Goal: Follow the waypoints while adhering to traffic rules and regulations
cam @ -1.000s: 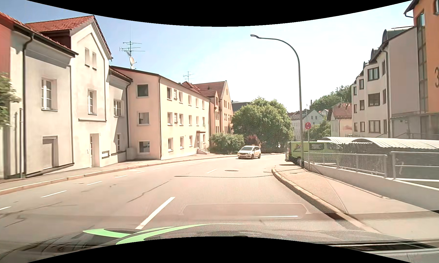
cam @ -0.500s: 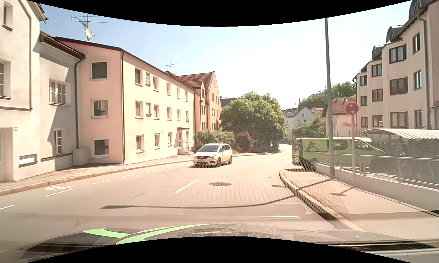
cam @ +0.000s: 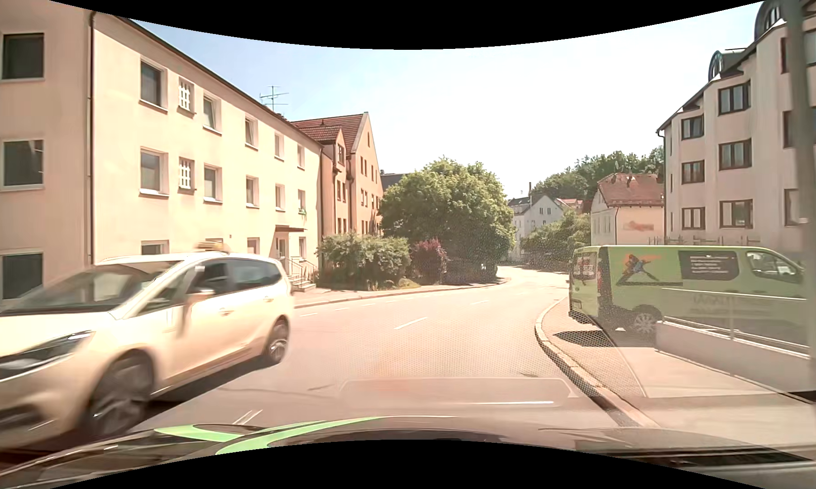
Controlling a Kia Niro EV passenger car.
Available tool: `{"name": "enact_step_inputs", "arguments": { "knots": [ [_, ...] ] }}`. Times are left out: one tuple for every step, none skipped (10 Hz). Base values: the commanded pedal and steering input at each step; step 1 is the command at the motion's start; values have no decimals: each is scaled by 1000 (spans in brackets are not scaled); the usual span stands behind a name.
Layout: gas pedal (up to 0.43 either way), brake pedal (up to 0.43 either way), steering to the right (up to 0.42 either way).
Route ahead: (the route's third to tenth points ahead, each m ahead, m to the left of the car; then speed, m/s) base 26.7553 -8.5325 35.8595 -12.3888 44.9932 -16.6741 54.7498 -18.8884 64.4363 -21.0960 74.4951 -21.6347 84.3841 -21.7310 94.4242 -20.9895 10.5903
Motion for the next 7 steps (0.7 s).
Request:
{"name": "enact_step_inputs", "arguments": {
  "knots": [
    [0,79,76],
    [0,73,86],
    [0,67,95],
    [0,61,103],
    [0,61,108],
    [0,43,110],
    [0,37,111]
  ]
}}
